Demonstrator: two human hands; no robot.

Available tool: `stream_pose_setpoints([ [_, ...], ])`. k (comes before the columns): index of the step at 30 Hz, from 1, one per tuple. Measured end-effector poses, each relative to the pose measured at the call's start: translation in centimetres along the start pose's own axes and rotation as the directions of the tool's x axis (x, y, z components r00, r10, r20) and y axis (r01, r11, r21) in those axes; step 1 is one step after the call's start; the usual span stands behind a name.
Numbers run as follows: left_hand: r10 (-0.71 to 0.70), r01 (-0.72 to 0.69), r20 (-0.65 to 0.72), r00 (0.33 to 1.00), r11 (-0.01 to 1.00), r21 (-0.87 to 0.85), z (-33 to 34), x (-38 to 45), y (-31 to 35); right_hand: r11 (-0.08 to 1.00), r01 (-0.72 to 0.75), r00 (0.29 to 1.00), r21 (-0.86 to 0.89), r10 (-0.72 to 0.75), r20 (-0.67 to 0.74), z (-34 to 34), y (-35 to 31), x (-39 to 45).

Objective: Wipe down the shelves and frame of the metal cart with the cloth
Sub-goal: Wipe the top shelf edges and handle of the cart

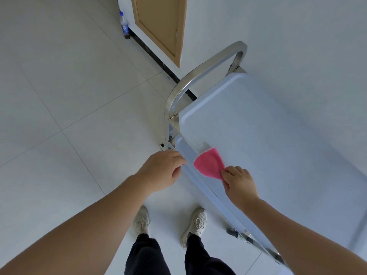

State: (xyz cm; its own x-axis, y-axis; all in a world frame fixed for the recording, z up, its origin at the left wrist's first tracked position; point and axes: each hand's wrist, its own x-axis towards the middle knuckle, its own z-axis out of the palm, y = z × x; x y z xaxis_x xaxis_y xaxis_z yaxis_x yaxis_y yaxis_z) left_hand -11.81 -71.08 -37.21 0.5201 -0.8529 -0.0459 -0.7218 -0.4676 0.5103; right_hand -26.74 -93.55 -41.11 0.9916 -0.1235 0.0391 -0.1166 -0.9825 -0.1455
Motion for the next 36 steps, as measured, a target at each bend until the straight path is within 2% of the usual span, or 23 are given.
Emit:
stream_pose_setpoints([
  [4,0.029,-0.029,0.036,0.999,1.0,-0.013,-1.0,1.0,0.6,0.98,0.12,0.993,0.156,-0.116,-0.034,-2.9,-3.5,3.1],
  [7,0.034,-0.032,0.096,0.995,0.999,-0.025,-1.9,1.0,0.3,0.969,0.153,0.988,0.192,-0.144,-0.063,-5.0,-7.1,5.2],
  [8,0.01,-0.006,0.094,0.995,0.999,-0.04,-2.2,0.7,-0.2,0.974,0.119,0.991,0.194,-0.106,-0.077,-5.4,-8.4,5.6],
  [10,-0.065,0.07,0.065,0.996,0.995,-0.073,-2.7,-0.3,-1.3,0.971,-0.048,0.996,0.234,0.064,-0.061,-5.6,-10.8,6.3],
  [12,-0.118,0.122,0.042,0.992,0.988,-0.098,-3.3,-1.6,-2.7,0.928,-0.234,0.972,0.291,0.226,0.063,-5.4,-12.9,6.9],
  [15,-0.189,0.188,0.005,0.982,0.971,-0.147,-3.9,-3.3,-4.9,0.851,-0.333,0.936,0.406,0.245,0.254,-4.6,-16.2,7.4],
  [17,-0.217,0.21,-0.008,0.976,0.953,-0.218,-4.1,-4.1,-5.8,0.778,-0.348,0.932,0.523,0.229,0.28,-4.5,-18.3,7.6],
  [19,-0.245,0.233,0.02,0.969,0.89,-0.391,-4.2,-4.9,-6.4,0.717,-0.345,0.938,0.606,0.242,0.247,-4.6,-20.2,7.8],
  [22,-0.306,0.341,0.168,0.937,0.695,-0.633,-4.6,-5.3,-6.2,0.625,-0.407,0.913,0.666,0.3,0.275,-5.0,-21.2,7.9],
  [25,-0.313,0.383,0.241,0.919,0.561,-0.734,-4.7,-5.5,-6.7,0.543,-0.455,0.891,0.706,0.283,0.356,-5.0,-21.6,7.5],
  [26,-0.311,0.374,0.232,0.922,0.557,-0.741,-4.7,-5.5,-6.9,0.511,-0.469,0.883,0.72,0.269,0.384,-4.8,-21.4,7.3],
  [28,-0.308,0.334,0.171,0.936,0.624,-0.706,-4.1,-5.2,-7.6,0.441,-0.522,0.853,0.73,0.275,0.444,-4.4,-20.9,7.2],
  [31,-0.345,0.313,0.076,0.936,0.708,-0.633,-2.8,-4.0,-8.6,0.414,-0.582,0.813,0.7,0.328,0.482,-3.0,-19.7,6.8],
  [34,-0.441,0.354,-0.005,0.898,0.727,-0.589,-1.9,-2.1,-9.6,0.394,-0.614,0.775,0.683,0.464,0.429,-1.6,-18.4,5.2],
  [36,-0.525,0.394,-0.059,0.849,0.704,-0.59,-0.8,0.2,-10.2,0.393,-0.619,0.766,0.68,0.491,0.414,-0.1,-17.2,3.4],
])
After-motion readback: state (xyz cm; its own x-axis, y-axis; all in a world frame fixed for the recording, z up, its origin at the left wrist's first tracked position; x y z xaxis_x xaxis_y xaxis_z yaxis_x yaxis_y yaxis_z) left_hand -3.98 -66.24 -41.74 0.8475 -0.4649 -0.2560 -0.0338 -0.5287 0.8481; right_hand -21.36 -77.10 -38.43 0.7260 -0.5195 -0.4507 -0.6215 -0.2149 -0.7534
